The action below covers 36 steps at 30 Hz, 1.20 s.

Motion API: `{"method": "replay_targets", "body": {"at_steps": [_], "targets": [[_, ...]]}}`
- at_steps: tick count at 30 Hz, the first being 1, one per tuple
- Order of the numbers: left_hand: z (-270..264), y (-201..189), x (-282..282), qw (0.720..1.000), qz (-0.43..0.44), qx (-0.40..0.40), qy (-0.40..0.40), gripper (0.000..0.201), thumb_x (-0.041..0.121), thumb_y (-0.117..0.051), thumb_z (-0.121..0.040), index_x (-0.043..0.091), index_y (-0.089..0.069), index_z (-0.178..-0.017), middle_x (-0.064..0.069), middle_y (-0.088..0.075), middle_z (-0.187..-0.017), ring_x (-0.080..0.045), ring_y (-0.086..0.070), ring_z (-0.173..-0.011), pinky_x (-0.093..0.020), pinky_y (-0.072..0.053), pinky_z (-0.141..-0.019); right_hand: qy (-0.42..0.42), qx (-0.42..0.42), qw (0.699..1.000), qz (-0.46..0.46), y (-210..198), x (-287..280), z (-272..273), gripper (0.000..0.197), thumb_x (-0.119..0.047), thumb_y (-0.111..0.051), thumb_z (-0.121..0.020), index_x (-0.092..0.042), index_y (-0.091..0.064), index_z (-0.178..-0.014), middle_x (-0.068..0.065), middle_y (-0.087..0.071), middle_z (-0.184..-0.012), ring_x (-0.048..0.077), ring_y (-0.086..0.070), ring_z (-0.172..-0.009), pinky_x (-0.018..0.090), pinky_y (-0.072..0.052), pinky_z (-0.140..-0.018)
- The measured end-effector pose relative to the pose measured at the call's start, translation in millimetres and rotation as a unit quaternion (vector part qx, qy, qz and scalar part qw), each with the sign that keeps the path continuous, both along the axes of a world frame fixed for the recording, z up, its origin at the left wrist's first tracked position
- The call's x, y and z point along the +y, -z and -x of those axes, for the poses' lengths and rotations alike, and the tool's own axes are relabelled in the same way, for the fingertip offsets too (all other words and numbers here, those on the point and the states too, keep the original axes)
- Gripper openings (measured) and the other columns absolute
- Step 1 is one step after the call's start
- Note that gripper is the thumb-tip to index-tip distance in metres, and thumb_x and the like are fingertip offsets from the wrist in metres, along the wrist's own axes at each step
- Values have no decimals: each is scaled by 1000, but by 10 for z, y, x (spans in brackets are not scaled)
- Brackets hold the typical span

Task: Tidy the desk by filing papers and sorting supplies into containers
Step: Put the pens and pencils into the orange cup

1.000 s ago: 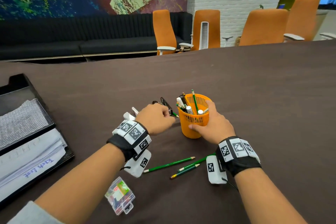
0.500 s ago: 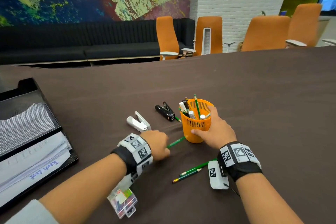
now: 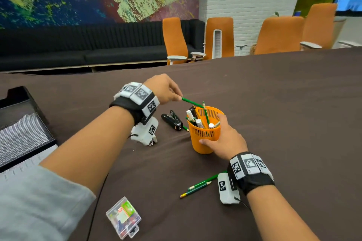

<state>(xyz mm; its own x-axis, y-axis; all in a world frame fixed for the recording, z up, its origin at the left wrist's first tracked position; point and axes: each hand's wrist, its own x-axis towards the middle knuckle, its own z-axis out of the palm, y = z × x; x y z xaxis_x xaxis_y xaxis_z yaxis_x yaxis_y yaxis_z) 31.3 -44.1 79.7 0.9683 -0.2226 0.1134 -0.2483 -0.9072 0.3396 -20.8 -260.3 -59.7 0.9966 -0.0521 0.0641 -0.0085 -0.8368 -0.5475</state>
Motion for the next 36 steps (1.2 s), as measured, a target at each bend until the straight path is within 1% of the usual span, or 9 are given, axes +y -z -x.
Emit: {"method": "replay_targets", "body": {"at_steps": [5, 10, 12, 15, 19, 23, 25, 32, 36], "targets": [[-161, 16, -452, 995, -71, 53, 34, 17, 28, -76, -83, 25, -77, -100, 12, -70, -92, -10, -63, -92, -27, -47, -78, -4, 0, 1000, -4, -7, -3, 9, 97, -58, -74, -73, -36, -13, -145, 2, -54, -139, 31, -56, -121, 44, -48, -94], [-325, 178, -562, 997, 24, -63, -25, 44, 26, -71, -86, 28, -59, -128, 3, -63, -119, -19, -61, -110, -35, -51, -94, -4, -2, 1000, -8, -8, -18, 0, 95, -57, -74, -74, -36, -15, -145, 3, -53, -139, 31, -56, -122, 44, -47, -96], [-296, 250, -535, 984, 111, -132, -38, 31, 26, -68, -88, 27, -63, -119, 4, -65, -110, -16, -61, -102, -34, -51, -91, -4, -3, 1000, -10, -6, -20, -2, 96, -57, -74, -74, -36, -14, -146, 3, -53, -140, 32, -55, -123, 45, -47, -96], [-52, 339, -490, 969, 172, -174, -31, 3, 31, -69, -85, 29, -66, -85, 11, -65, -79, -9, -61, -77, -31, -54, -74, -3, -3, 1000, -7, 10, -26, -16, 97, -57, -74, -74, -36, -13, -146, 4, -53, -140, 32, -55, -122, 44, -47, -95], [380, 565, -381, 990, 118, -69, 26, 21, 31, -75, -78, 22, -63, -64, 8, -62, -61, -8, -57, -59, -28, -52, -62, -2, -4, 1000, -8, 15, -19, -6, 96, -56, -75, -73, -34, -16, -146, 5, -55, -136, 33, -56, -121, 44, -47, -93], [732, 984, -358, 979, -61, 162, 108, 26, 41, -81, -72, 18, -71, -73, 5, -68, -70, -4, -57, -62, -27, -51, -63, 1, -7, 1000, -9, 23, -10, 10, 95, -56, -74, -73, -34, -16, -145, 5, -56, -135, 32, -57, -120, 43, -47, -93], [867, 1210, -373, 962, -127, 214, 111, 34, 48, -82, -67, 18, -71, -79, 5, -71, -76, -9, -64, -71, -33, -57, -70, 1, -2, 1000, -9, 16, -3, 18, 96, -57, -74, -73, -34, -15, -146, 5, -55, -137, 32, -56, -121, 43, -47, -94], [1006, 1352, -362, 952, -200, 195, 124, 18, 20, -74, -75, 17, -73, -92, -3, -72, -94, -25, -67, -87, -36, -58, -78, 8, -5, 1000, -13, 17, 5, 14, 97, -57, -75, -72, -34, -16, -145, 5, -54, -139, 34, -55, -122, 45, -46, -95], [984, 1272, -205, 957, -198, 171, 123, 24, 29, -74, -74, 19, -71, -96, 0, -71, -93, -22, -65, -86, -34, -56, -78, 5, -6, 1000, -14, 12, 17, 9, 95, -56, -76, -72, -34, -17, -144, 5, -54, -138, 33, -55, -122, 44, -46, -95]]}}
